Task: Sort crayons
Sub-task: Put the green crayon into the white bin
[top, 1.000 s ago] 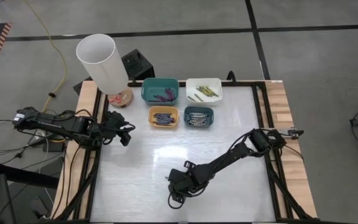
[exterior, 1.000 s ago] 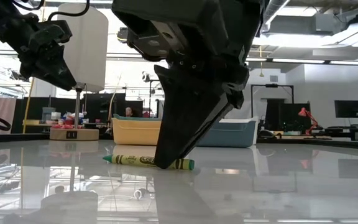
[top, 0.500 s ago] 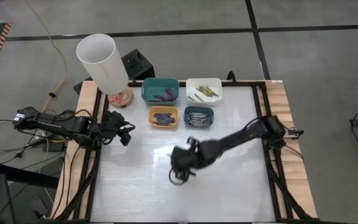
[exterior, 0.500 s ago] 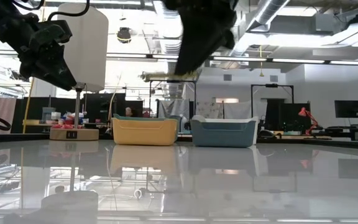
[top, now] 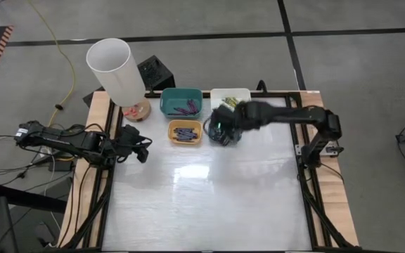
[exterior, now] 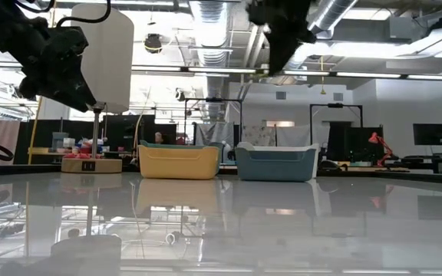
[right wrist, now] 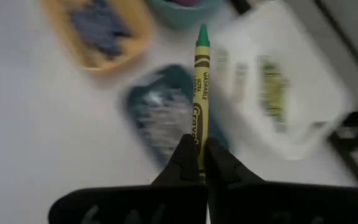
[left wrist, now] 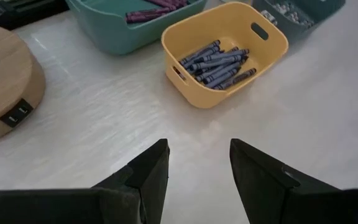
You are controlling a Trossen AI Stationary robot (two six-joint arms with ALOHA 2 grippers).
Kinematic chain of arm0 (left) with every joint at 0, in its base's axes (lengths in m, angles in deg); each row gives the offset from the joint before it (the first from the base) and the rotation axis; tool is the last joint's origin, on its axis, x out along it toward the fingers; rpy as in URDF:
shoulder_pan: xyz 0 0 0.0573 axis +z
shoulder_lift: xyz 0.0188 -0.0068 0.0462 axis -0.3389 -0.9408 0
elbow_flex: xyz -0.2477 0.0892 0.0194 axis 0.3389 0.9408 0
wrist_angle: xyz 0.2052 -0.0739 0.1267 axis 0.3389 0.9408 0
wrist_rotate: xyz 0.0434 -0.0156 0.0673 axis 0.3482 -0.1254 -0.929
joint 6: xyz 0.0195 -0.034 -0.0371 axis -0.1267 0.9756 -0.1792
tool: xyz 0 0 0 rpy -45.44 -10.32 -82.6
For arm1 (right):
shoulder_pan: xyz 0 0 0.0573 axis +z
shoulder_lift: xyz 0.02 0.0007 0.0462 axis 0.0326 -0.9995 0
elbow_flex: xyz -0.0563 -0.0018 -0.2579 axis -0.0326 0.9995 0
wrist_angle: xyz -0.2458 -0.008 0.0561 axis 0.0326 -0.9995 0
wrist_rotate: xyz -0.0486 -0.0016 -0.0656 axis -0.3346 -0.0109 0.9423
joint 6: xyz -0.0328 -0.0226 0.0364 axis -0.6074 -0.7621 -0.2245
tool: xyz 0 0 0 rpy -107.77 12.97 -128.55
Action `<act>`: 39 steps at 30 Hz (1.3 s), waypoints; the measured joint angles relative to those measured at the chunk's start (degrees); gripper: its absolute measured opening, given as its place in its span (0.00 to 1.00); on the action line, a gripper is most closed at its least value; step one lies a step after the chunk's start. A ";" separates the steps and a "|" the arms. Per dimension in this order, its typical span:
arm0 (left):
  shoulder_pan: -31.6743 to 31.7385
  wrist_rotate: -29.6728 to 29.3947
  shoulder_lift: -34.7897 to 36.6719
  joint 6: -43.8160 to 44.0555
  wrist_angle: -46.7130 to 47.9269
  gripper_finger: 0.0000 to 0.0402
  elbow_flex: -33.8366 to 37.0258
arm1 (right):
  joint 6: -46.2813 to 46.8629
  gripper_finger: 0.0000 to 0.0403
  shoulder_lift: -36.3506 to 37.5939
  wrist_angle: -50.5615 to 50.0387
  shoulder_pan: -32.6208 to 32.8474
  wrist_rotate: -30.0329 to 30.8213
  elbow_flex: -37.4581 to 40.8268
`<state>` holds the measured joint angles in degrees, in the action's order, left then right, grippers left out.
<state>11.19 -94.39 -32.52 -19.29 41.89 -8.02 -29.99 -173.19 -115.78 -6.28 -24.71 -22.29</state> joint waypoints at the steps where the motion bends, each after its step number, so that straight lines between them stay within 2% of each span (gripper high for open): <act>1: 0.00 -0.35 -0.02 0.53 0.02 0.40 0.02 | -1.93 0.01 0.29 -0.83 -1.76 0.00 0.00; 7: 0.00 -1.58 0.00 4.54 0.00 0.40 0.02 | -17.61 0.01 -0.35 -4.16 -11.29 -1.71 -0.04; 10: -0.02 -1.96 0.00 6.30 0.02 0.40 0.02 | -25.65 0.01 -0.93 -2.31 -15.68 -4.45 -0.02; 15: -0.01 -2.00 -0.02 9.03 0.02 0.40 0.02 | -37.63 0.01 -1.62 -0.06 -22.33 -5.53 -0.04; 19: 0.00 -2.64 -0.02 11.10 0.02 0.40 0.02 | -45.91 0.01 -2.28 6.09 -27.05 -13.09 1.13; 30: -0.02 -5.34 -0.02 11.93 0.00 0.40 0.02 | -58.02 0.01 -2.32 19.77 -34.96 -19.71 13.67; 34: 0.00 -7.71 -0.02 11.92 0.00 0.40 0.02 | -59.03 0.01 -2.32 24.31 -36.42 -20.54 19.00; 39: -0.02 -7.99 -0.02 11.58 0.00 0.40 0.02 | -59.02 0.04 -2.32 29.96 -37.80 -20.71 23.81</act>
<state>11.17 -102.38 -32.54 -7.71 41.89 -8.01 -89.01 -175.51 -85.82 -44.08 -45.42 1.53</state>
